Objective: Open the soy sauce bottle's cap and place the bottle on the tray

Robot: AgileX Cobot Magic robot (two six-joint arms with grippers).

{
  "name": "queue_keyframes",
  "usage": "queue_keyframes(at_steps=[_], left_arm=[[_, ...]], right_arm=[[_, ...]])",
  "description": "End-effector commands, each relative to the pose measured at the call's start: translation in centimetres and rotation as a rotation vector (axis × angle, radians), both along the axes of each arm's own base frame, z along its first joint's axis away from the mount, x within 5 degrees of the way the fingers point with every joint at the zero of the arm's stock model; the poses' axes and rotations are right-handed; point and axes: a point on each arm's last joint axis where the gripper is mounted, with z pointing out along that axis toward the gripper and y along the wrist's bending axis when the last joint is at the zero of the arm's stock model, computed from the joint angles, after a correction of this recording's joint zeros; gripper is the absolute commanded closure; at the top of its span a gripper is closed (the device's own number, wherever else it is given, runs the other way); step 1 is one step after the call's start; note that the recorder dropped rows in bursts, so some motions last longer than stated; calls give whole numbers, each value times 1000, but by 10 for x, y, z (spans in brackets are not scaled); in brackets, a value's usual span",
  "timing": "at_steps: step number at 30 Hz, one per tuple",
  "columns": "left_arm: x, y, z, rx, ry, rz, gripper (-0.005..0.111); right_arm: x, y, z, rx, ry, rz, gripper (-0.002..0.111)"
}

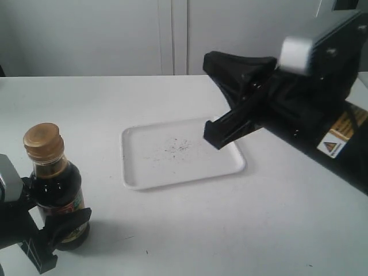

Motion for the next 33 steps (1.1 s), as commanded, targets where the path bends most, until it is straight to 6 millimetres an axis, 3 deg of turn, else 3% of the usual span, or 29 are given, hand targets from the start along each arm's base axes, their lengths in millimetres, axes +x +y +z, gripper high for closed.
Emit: queue_keyframes(at_steps=[1,12,18,33], left_arm=[[-3,-1,-2,18,10,-28,107],[-3,-1,-2,18,10,-28,107],[-3,-1,-2,19,10,-30,107],[-3,-1,-2,19,10,-30,107]], right_arm=[[2,21,-13,-32,-34,-23,108],[0,81,-50,-128,-33,19,108],[-2,114,-62,-246,-78,-47,108],[-16,172,-64,-549,-288,-166,108]])
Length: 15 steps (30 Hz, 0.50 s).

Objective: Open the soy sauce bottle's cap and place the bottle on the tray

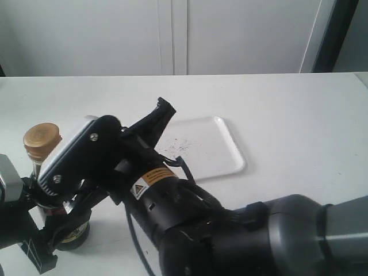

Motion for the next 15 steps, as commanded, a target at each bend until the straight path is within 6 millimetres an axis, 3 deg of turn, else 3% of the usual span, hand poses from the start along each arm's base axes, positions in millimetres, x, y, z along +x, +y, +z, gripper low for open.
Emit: queue_keyframes(at_steps=[1,15], left_arm=[[-3,-1,-2,20,11,-30,107],[-3,-1,-2,22,11,-37,107]], right_arm=[[-5,13,3,-82,-73,-30,108],[-11,33,4,-130,-74,-27,108]])
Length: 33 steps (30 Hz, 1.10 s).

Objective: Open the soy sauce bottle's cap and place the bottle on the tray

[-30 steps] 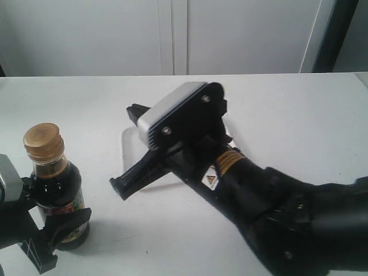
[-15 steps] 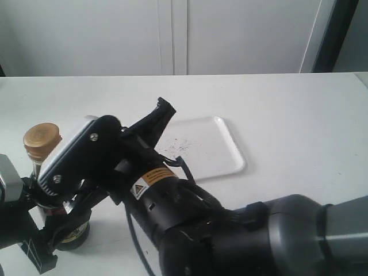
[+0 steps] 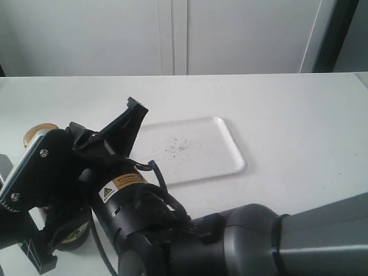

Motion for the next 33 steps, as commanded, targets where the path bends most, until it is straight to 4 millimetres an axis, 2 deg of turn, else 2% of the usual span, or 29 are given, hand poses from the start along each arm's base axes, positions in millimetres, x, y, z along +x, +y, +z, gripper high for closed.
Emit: queue_keyframes(at_steps=[1,13,19,23,29,33], left_arm=[[-3,-1,-2,20,11,-31,107],[-3,-1,-2,20,11,-31,107],[-3,-1,-2,20,11,-31,107],[-3,-1,-2,20,11,-31,107],[-3,-1,-2,20,11,-31,107],[-3,-1,-2,20,11,-31,107]], right_arm=[[-3,6,5,5,-8,6,108],[-15,24,25,22,-33,30,108],[-23,41,58,59,-115,62,108],[-32,54,75,92,-105,121,108],[-34,57,82,119,-107,122,108],[-32,51,88,156,-62,94,108]])
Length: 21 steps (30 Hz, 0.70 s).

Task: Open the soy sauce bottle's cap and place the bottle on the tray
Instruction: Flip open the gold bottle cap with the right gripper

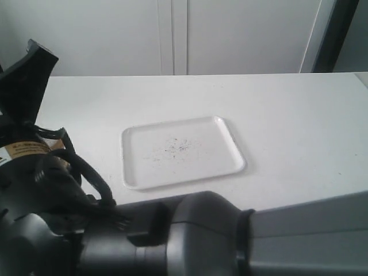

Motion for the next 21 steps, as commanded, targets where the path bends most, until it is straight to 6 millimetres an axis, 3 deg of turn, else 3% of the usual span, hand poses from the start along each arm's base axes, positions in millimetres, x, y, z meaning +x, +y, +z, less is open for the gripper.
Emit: queue_keyframes(at_steps=[1,10,17,21], left_arm=[[-2,-1,-2,18,9,-21,107],[-2,-1,-2,18,9,-21,107],[-2,-1,-2,18,9,-21,107],[-2,-1,-2,18,9,-21,107]], right_arm=[[3,-8,11,46,52,-30,108],[40,-35,25,130,287,8,108],[64,-52,27,27,363,96,108],[85,-77,31,-34,466,152,108]])
